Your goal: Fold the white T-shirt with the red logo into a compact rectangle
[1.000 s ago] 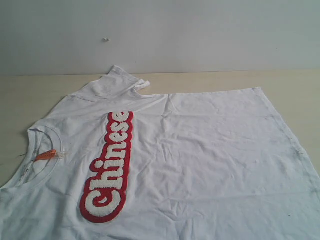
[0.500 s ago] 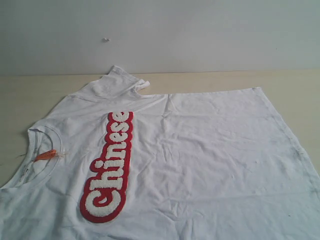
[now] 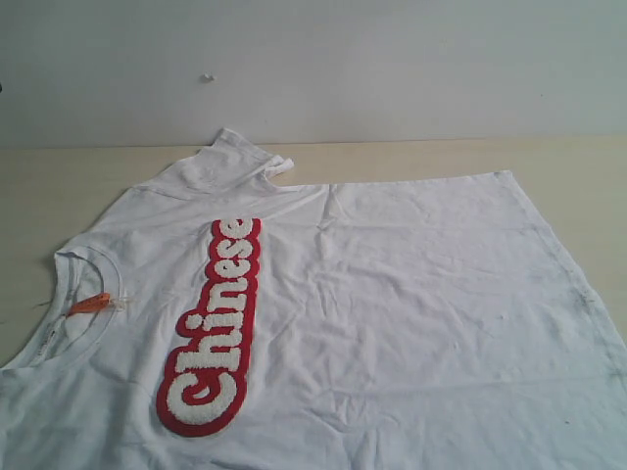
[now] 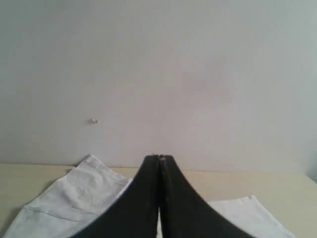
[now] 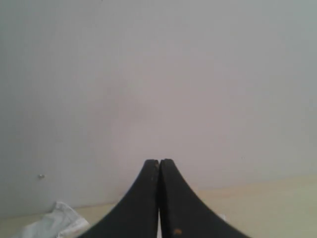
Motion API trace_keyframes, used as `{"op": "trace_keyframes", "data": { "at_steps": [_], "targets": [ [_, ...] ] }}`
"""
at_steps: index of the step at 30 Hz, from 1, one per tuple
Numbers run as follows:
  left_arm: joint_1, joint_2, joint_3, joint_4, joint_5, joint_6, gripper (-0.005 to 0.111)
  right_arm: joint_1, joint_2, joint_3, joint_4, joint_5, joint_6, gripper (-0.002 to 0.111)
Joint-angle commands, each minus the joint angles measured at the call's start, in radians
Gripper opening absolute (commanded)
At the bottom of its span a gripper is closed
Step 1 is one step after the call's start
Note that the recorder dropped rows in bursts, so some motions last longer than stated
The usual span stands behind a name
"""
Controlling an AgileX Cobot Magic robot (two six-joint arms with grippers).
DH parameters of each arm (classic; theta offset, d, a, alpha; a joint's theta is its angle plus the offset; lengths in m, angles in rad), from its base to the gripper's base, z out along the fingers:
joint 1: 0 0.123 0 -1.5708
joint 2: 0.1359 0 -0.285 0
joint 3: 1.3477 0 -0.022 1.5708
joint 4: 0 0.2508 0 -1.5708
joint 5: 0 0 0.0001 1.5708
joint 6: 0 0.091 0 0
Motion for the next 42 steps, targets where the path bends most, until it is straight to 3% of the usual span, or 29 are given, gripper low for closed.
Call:
{"op": "trace_keyframes", "data": {
  "at_steps": [1, 5, 9, 12, 16, 18, 22, 25, 27, 30, 32, 35, 37, 40, 42],
  "targets": [
    [0.001, 0.055, -0.127, 0.097, 0.231, -0.074, 0.000, -0.006, 0.149, -0.143, -0.036, 0.169, -0.004, 0.000],
    [-0.011, 0.116, -0.258, 0.585, 0.424, -0.352, 0.000, 0.011, 0.300, -0.294, -0.031, 0.349, -0.081, 0.000],
    [-0.011, 0.197, -0.365, 1.150, 0.264, -0.825, 0.000, 0.057, 0.429, -0.452, 0.049, 0.565, -0.259, 0.000],
    [-0.008, 0.291, -0.431, 1.150, 0.098, -0.879, 0.000, 0.062, 0.541, -0.573, 0.204, 0.751, -0.495, 0.000],
    [-0.030, 0.404, -0.467, 1.150, 0.110, -0.800, 0.000, 0.062, 0.656, -0.675, 0.433, 0.963, -0.852, 0.000],
    [-0.047, 0.434, -0.459, 1.150, 0.200, -0.672, 0.000, 0.062, 0.691, -0.693, 0.497, 1.024, -1.000, 0.000],
    [-0.108, 0.490, -0.432, 1.150, 0.654, -0.608, 0.000, 0.062, 0.745, -0.696, 0.509, 0.997, -1.107, 0.001],
    [-0.108, 0.540, -0.434, 1.150, 0.723, -0.514, 0.000, 0.062, 0.808, -0.707, 0.411, 0.968, -1.070, 0.008],
    [-0.108, 0.569, -0.450, 1.061, 0.771, -0.469, 0.000, 0.062, 0.862, -0.735, 0.288, 0.975, -0.929, 0.013],
    [-0.108, 0.620, -0.497, 0.710, 0.883, -0.154, 0.000, 0.062, 0.938, -0.791, 0.137, 1.022, -0.753, 0.016],
    [-0.111, 0.657, -0.563, 0.354, 0.990, 0.282, 0.000, 0.062, 0.967, -0.812, 0.116, 1.028, -0.744, 0.016],
    [-0.106, 0.738, -0.734, -0.353, 1.239, 1.004, 0.000, 0.062, 0.977, -0.820, 0.116, 1.015, -0.771, 0.016],
    [-0.105, 0.792, -0.833, -0.659, 1.437, 1.346, 0.000, 0.062, 0.978, -0.820, 0.116, 1.029, -0.817, 0.016],
    [-0.135, 0.824, -0.929, -0.719, 1.691, 1.607, 0.000, 0.062, 0.976, -0.820, 0.106, 1.094, -0.965, 0.016],
    [-0.159, 0.820, -0.937, -0.664, 1.734, 1.672, 0.000, 0.062, 0.976, -0.820, 0.127, 1.148, -1.103, 0.016]
  ]
}}
